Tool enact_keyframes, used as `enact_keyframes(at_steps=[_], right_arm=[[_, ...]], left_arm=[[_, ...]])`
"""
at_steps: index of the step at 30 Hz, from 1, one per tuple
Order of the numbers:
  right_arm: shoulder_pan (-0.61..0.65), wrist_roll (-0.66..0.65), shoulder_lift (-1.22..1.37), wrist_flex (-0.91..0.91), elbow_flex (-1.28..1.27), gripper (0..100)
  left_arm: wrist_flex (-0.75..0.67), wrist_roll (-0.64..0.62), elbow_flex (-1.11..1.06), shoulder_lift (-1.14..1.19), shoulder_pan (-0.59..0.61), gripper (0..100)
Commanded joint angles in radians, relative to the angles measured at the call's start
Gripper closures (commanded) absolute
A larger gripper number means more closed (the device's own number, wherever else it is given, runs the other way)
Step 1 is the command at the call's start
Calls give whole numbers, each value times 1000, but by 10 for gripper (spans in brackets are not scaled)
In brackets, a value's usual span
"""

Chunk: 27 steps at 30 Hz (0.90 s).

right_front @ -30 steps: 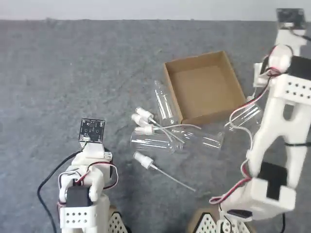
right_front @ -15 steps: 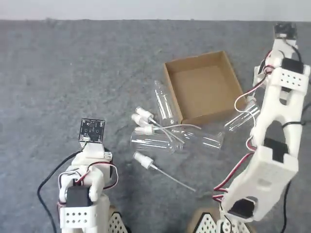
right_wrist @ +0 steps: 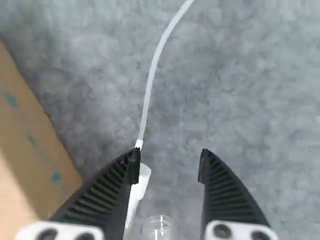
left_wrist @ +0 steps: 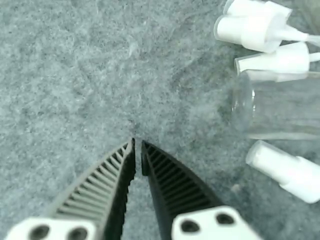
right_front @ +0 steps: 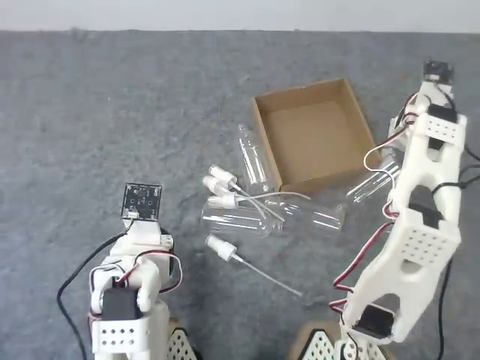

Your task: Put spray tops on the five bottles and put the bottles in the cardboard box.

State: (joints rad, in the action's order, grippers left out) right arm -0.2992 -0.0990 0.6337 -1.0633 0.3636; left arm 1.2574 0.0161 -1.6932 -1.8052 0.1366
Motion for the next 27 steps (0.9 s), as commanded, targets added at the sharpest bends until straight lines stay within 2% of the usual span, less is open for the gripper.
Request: enact_keyframes(at_steps=[1, 12, 19, 27], right_arm=[[47, 14, 16, 15, 37, 850], [22, 8, 71, -59, 32, 854], [-56, -23, 79, -51, 32, 935], [-160, -60, 68, -61, 74, 935]], left_arm=[[5, 6, 8, -18, 6, 988], [5, 6, 8, -18, 5, 988], [5, 6, 8, -18, 5, 988], [5, 6, 8, -18, 3, 988]])
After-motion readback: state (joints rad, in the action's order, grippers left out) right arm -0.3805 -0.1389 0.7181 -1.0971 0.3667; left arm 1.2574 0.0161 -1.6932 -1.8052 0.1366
